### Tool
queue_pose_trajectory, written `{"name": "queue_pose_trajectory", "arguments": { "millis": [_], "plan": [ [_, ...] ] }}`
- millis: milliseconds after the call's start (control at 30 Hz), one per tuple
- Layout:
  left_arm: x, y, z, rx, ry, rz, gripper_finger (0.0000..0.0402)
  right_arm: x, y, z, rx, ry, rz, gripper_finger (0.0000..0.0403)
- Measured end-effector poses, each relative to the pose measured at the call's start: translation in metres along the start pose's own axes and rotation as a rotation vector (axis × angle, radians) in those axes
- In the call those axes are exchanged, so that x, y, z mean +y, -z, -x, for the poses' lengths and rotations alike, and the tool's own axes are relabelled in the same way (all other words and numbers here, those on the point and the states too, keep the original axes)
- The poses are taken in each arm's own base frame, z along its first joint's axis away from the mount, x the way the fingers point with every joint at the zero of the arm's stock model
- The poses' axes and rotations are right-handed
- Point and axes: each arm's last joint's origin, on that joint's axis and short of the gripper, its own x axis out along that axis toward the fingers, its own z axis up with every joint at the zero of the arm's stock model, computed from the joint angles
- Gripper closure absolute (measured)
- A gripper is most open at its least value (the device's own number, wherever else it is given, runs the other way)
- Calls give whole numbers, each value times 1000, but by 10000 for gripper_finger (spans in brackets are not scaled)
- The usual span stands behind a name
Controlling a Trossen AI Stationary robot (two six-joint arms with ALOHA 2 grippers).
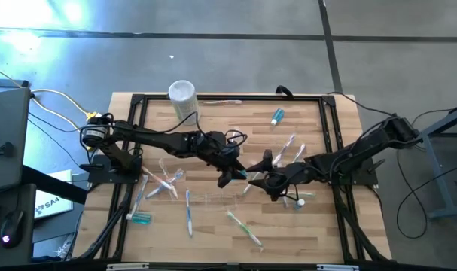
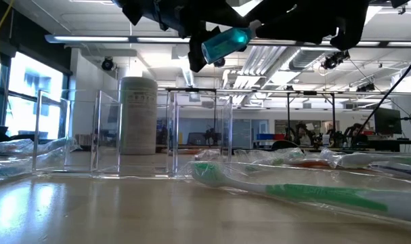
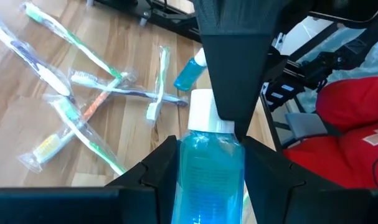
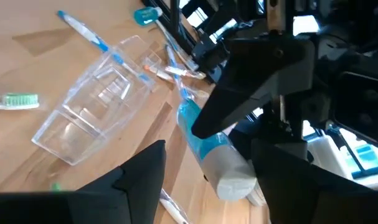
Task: Pick & Place toothbrushing station
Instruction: Put the blue mouthwash into the middle section of the transparent organizer
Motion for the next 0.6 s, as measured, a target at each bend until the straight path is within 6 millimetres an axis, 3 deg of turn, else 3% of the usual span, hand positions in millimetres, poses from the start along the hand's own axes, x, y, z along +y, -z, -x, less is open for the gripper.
{"name": "queue_pose_trajectory", "arguments": {
  "millis": [367,600],
  "plan": [
    [-1,0,0,2,17,-2,261,-1,2,-6,-7,6,17,184],
    [-1,0,0,6,19,0,261,-2,3,-7,-8,15,13,272]
  ]
}}
